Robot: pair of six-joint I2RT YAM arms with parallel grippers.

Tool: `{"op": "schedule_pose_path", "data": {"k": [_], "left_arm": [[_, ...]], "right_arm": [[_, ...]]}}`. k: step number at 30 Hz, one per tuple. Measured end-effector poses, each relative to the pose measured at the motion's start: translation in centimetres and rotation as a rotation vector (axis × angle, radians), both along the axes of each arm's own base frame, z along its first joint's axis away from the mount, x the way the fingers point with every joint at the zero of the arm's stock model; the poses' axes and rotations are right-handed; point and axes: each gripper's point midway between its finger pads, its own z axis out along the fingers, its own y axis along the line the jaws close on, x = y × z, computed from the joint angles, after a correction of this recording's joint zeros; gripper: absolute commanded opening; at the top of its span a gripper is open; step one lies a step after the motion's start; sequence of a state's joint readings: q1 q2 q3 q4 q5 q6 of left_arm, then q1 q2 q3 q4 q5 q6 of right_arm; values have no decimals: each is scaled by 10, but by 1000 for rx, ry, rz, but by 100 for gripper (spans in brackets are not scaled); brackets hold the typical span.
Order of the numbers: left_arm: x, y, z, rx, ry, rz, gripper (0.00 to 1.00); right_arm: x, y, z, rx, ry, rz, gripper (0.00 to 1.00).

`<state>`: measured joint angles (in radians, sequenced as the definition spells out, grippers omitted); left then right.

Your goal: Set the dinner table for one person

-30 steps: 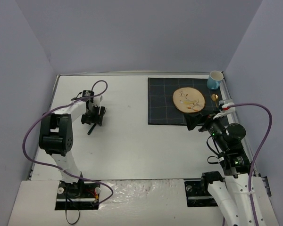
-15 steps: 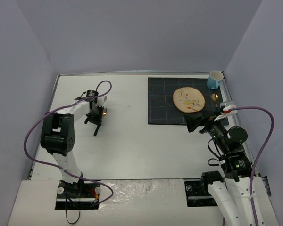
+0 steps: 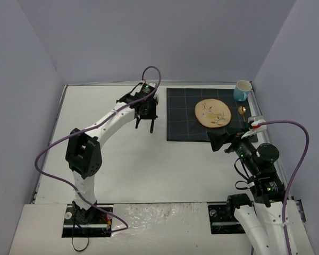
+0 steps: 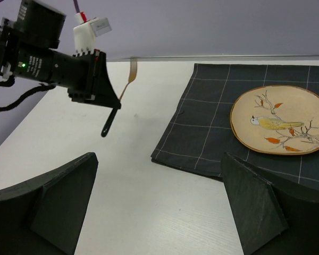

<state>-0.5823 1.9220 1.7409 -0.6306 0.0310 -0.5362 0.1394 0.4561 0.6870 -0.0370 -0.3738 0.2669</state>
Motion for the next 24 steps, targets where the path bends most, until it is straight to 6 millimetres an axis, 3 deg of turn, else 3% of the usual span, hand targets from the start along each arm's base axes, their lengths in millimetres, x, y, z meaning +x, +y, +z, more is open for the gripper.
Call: {"op": "schedule_pose_path", "data": {"k": [4,8,16,19,24], "left_arm": [[17,-67,23,-86,-61,23,0],[19,-103,-1,-113,-15,61,0],[37,-117,-71,-67,58,114,0],[43,-122,-79,-62,52,104,0],[56,-131,-76,-71,15,84,0]], "right_arm": [[-1,0,3,5,2,-3,97],[-3,-2,3,3,16,-11,97],[-6,-5,-10,-10,71,-26,97],[-7,-6,-13,-12,84,-29,98],[-11,-7,-14,-12,83,-33,98]]}}
